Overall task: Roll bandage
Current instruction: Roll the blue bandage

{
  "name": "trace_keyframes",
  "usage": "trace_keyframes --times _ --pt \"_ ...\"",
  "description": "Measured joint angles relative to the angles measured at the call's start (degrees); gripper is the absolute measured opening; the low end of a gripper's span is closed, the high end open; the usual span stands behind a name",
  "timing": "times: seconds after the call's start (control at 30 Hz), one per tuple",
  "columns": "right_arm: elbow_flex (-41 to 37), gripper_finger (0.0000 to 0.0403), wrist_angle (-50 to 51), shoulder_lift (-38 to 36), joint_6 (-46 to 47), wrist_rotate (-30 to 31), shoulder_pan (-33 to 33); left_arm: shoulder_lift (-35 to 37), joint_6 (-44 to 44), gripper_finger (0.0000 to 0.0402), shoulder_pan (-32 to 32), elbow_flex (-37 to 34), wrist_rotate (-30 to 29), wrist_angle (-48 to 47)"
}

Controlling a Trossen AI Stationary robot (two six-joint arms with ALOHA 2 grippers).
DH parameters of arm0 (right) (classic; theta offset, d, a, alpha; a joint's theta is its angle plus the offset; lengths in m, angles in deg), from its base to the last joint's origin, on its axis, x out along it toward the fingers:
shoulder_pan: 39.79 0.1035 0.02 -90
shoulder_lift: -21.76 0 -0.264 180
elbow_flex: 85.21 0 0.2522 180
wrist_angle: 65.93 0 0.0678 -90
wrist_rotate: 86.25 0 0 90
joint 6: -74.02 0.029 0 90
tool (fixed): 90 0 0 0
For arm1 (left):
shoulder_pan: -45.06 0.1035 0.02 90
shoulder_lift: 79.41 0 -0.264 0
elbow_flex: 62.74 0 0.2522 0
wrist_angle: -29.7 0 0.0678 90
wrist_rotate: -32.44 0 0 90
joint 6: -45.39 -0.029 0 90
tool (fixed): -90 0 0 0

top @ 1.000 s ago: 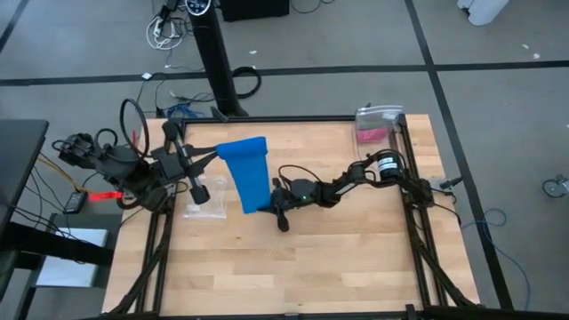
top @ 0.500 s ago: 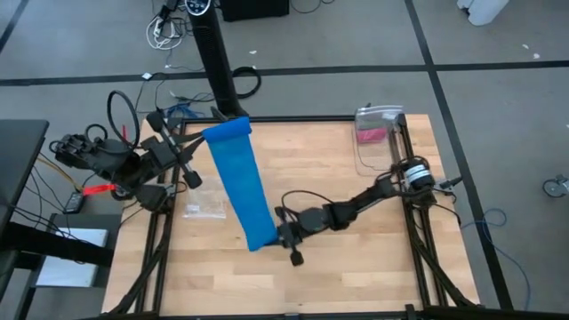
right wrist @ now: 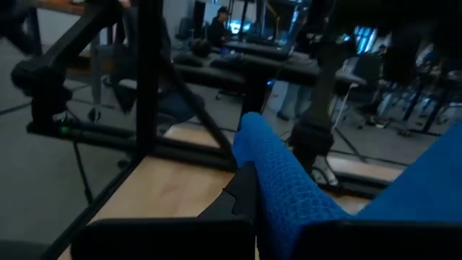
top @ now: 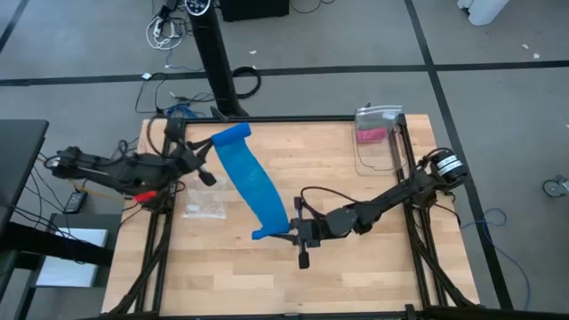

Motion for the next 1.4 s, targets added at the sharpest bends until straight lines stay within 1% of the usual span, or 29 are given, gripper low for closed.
trace_keyframes --times 0.1,0.27,0.43,0.6,0.7,0.8,0.93,1.2,1.3,1.4 --pt "0.0 0.0001 -0.5 -1.4 -0.8 0.8 0.4 0.0 -0.5 0.0006 3.2 -4.7 0.9 3.2" --pt "1.1 0.0 -2.1 -2.9 -5.7 4.1 1.4 -0.1 0.2 0.0006 7.6 -12.0 5.4 9.1" --pt "6.0 0.0 -2.2 -3.2 -15.6 11.0 2.5 -0.5 0.3 0.0006 8.8 -19.8 7.9 17.5" --pt "11.5 0.0 -2.2 -3.2 -23.2 13.3 2.1 -3.0 0.8 0.0006 8.6 -25.0 8.5 23.9" --pt "14.3 0.0 -2.0 -3.2 -26.2 13.7 1.0 -6.2 3.3 0.0006 8.3 -25.8 8.8 23.9" --pt "16.3 0.0 -1.5 -3.2 -28.4 13.7 -0.5 -10.5 3.7 0.0006 7.2 -25.8 10.0 25.3" --pt "18.4 0.0 -0.3 -3.2 -29.3 13.6 -3.2 -17.1 3.4 0.0006 5.1 -25.8 11.7 31.2" --pt "20.3 0.0 1.3 -3.2 -28.6 13.5 -9.9 -27.7 3.4 0.0006 -0.6 -25.7 11.6 40.4" --pt "20.4 0.0 2.4 -3.2 -27.9 13.3 -12.1 -30.1 3.3 0.0006 -2.7 -25.3 11.4 43.1" --pt "20.4 0.0 5.2 -3.1 -23.8 11.4 -14.6 -31.3 3.3 0.0006 -5.0 -23.5 11.4 42.8"
